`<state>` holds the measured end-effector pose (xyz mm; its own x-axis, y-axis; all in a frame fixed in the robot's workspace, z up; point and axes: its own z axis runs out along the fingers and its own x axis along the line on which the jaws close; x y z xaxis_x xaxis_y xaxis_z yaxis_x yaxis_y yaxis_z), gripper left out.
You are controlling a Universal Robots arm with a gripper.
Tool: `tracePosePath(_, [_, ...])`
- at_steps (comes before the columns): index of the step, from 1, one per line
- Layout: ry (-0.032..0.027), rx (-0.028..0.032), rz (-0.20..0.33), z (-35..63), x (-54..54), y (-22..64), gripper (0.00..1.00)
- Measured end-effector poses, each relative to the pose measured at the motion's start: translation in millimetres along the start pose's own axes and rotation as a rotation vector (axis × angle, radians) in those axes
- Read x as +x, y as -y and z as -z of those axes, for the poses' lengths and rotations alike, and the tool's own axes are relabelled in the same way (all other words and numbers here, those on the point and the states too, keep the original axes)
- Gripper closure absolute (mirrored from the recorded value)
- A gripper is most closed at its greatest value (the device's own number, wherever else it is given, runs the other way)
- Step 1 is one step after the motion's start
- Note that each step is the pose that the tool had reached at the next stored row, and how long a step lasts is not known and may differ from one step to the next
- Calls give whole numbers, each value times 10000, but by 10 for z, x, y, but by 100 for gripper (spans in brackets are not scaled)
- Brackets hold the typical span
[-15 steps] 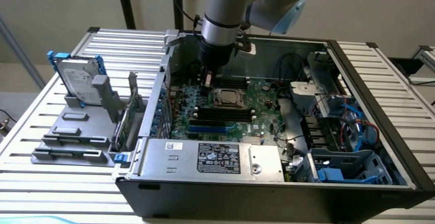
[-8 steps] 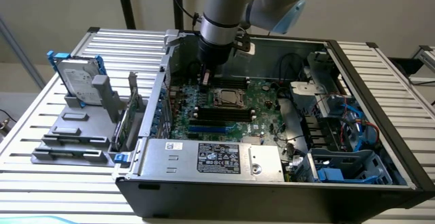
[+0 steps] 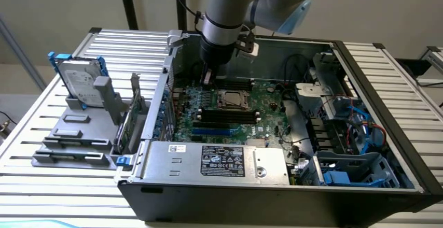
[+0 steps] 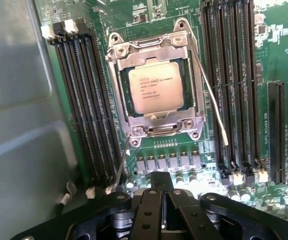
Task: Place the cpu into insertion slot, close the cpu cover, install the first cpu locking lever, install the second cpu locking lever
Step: 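Install the first cpu locking lever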
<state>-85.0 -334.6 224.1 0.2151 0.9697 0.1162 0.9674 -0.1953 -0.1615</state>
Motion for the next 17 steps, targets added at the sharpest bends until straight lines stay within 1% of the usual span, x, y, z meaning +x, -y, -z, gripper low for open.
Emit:
tracePosePath(7, [-447,44,-421,60,2,18,89])
tracePosePath(11, [-671,59,-660,107,4,27,89])
tracePosePath(13, [-772,70,-777,130,3,30,89])
tracePosePath(16, [-931,93,-954,162,1,36,89])
tracePosePath(17, [-995,106,-1010,170,0,41,89])
